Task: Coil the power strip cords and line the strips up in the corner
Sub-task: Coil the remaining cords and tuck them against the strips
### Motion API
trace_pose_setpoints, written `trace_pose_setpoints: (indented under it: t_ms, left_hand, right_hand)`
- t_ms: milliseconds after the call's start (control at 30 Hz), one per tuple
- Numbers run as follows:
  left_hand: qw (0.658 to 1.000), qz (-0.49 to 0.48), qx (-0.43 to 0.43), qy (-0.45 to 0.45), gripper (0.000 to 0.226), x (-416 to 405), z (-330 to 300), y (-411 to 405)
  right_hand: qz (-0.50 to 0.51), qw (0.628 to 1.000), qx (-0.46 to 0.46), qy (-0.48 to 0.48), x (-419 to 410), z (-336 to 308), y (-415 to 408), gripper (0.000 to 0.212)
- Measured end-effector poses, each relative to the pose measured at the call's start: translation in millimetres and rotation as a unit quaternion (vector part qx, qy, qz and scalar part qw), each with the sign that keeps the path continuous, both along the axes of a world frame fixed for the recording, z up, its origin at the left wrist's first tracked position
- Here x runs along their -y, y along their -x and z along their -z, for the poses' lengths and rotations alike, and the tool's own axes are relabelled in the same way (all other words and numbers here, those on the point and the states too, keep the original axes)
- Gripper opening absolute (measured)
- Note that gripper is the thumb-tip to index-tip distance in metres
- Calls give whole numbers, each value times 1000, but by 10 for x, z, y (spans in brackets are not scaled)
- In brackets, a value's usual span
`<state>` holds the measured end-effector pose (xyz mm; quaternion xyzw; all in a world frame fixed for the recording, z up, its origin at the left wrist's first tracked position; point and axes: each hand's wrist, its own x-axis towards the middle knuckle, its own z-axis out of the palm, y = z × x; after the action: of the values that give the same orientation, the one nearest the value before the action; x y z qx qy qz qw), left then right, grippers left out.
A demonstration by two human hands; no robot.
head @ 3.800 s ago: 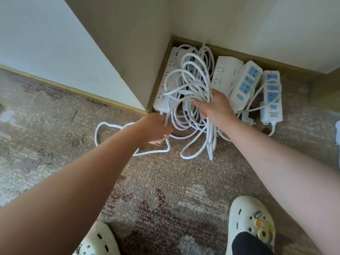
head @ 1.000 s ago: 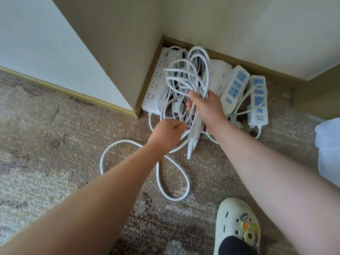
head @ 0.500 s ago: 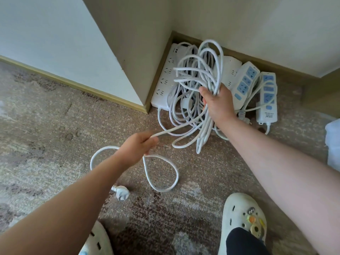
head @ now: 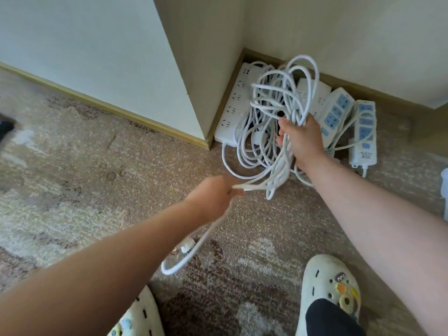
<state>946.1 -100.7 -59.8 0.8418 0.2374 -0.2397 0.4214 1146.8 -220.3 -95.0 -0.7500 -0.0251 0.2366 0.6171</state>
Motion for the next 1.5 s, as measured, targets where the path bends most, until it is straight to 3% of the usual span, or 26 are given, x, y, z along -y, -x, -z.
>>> trace_pose_setpoints:
  t_ms: [100,233,333,400,467,600,700,833,1000,1167,1267,1333,1433,1500]
  left_hand:
    - [999,38,-10,-17,15,87,122,17]
    - [994,54,-31,87,16,-163,253,312]
    - [971,-38,-42,231,28,-435,186,498]
    - [960,-98,-41,260,45,-616,120,596]
    - [973,-77,-62,209,52,-727,84,681]
    - [995,71,-63,31,38,-597,-102,569]
    - [981,188,-7,-40,40,-311,-241,99]
    - [937,283,4,-205,46,-114,-181,-528]
    - [945,266,25,-190,32,-160,17,-272]
    - [936,285,-38,-204,29,-658,105,298]
    - [908,309,-95,-264,27,-961,41,516]
    - [912,292,-124,-258,26,-999,-7,561]
    - [944,227,-90,-220,29,-730,-93,291]
    - [949,201,-32,-242,35,-510,-129,-38]
  right_hand:
    - [-16,1000,15,18,28,15,-18,10]
    - [-26,998,48,40,85,24,-55,12]
    - [-26,996,63,51,111,19,-45,12]
    - [-24,996,67,55,118,24,-29,12]
    - [-26,996,70,54,117,30,-3,10]
    - [-45,995,72,52,98,16,18,10]
    - [-87,992,72,65,78,6,0,7]
    - [-152,982,61,97,31,-24,-12,10]
    - [-151,981,84,93,72,11,13,13]
    - [-139,981,101,93,63,40,31,11]
    - [-139,982,102,83,55,37,47,16]
    - [-138,981,105,89,49,36,58,16]
    - [-155,976,110,110,20,13,50,19]
    - [-189,969,102,121,-1,1,54,21]
